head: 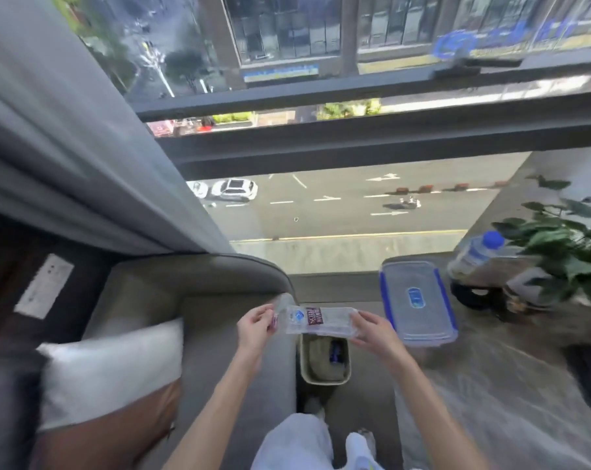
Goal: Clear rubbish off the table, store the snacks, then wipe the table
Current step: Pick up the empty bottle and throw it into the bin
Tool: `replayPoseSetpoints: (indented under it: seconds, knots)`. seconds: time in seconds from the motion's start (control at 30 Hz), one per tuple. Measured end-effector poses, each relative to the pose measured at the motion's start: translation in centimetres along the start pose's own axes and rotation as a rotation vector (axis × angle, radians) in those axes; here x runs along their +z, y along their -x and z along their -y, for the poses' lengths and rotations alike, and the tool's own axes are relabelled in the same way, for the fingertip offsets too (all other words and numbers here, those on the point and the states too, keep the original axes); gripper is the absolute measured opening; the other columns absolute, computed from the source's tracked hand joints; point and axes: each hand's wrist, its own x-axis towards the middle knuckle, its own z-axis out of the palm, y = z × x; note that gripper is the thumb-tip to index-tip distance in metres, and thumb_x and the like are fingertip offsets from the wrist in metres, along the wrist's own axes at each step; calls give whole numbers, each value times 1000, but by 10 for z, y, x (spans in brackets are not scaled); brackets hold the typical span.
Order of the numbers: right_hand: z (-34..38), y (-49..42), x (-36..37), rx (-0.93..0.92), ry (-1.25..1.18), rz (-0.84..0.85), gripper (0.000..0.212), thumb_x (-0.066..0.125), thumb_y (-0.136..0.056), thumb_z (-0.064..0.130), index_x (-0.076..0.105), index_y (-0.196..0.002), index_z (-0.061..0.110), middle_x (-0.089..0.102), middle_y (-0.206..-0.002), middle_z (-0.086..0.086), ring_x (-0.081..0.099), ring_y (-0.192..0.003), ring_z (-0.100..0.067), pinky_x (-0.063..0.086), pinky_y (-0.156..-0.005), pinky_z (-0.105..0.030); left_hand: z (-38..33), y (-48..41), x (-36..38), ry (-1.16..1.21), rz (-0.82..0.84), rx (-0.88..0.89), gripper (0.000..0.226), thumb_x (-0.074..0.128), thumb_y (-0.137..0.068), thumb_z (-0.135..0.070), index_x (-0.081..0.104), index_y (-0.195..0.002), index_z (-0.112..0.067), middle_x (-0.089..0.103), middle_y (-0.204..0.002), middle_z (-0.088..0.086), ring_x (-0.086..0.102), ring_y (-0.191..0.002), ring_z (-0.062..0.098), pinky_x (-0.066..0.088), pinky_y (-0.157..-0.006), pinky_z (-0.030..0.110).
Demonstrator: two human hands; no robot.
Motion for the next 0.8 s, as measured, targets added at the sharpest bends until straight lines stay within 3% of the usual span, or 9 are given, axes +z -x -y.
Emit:
replayPoseSetpoints:
  seconds: [0.13, 0.27, 0.33, 0.4, 0.5, 0.6, 0.67, 0.73, 0.8]
  knots:
    - [-10, 6, 14, 10, 4, 9, 49, 60, -95, 27, 50, -137, 4, 68, -115, -5, 67, -101, -15, 59, -75, -23, 9, -15, -14, -31, 52, -115, 24, 45, -95, 8, 55, -117, 11, 55, -73, 12, 48, -62, 15, 49, -58, 19]
    - [-11, 9, 18, -7, 90, -61, 38, 55, -97, 23, 58, -130, 3, 71, -103, 2, 67, -85, -7, 57, -69, -20, 16, -33, -10, -113, 139, -229, 29, 42, -93, 11, 55, -119, 16, 52, -71, 11, 46, -62, 14, 44, -63, 24]
    - [-12, 8, 20, 31, 128, -94, 31, 52, -99, 20, 61, -125, 4, 71, -95, 4, 66, -78, -3, 53, -61, -16, 24, -38, -5, -169, 187, -268, 28, 47, -95, 3, 57, -120, 12, 52, -71, 8, 45, -61, 13, 42, -63, 24]
    - [-18, 3, 22, 83, 167, -155, 33, 50, -100, 17, 58, -127, 3, 68, -103, -2, 64, -83, -9, 54, -67, -20, 35, -39, -2, -243, 268, -314, 30, 55, -95, -13, 60, -120, 3, 55, -74, 5, 47, -63, 12, 46, -65, 25]
    - [-27, -24, 27, 103, 249, -259, 42, 54, -97, 20, 51, -135, 2, 59, -119, 0, 57, -103, -16, 47, -90, -30, 56, -56, 11, -358, 375, -231, 44, 67, -87, -33, 62, -123, -8, 64, -103, 11, 63, -88, 23, 55, -83, 33]
    - [-48, -74, 36, 69, 320, -312, 37, 62, -91, 18, 56, -127, 9, 63, -122, 1, 59, -99, -12, 45, -79, -23, 97, -95, 26, -516, 296, -120, 43, 73, -82, -34, 65, -118, -12, 53, -136, 16, 52, -124, 33, 43, -107, 43]
    - [-73, -117, 43, 95, 362, -320, 42, 63, -91, 20, 54, -131, 10, 62, -130, -6, 61, -107, -17, 49, -82, -26, 125, -128, 34, -525, 255, -119, 28, 73, -82, -26, 68, -106, -12, 65, -114, 8, 59, -107, 30, 47, -92, 27]
    - [-107, -165, 46, 162, 393, -312, 53, 62, -92, 22, 47, -140, 6, 57, -135, -8, 57, -120, -22, 45, -100, -31, 163, -166, 41, -564, 219, -141, 23, 71, -82, -18, 69, -104, -11, 66, -90, 5, 58, -88, 30, 48, -77, 25]
    - [-147, -218, 44, 213, 421, -276, 39, 62, -92, 21, 56, -127, 6, 63, -126, -8, 59, -104, -18, 44, -89, -27, 207, -208, 47, -577, 177, -190, 33, 67, -83, -13, 67, -116, -9, 68, -109, 17, 61, -94, 33, 50, -89, 37]
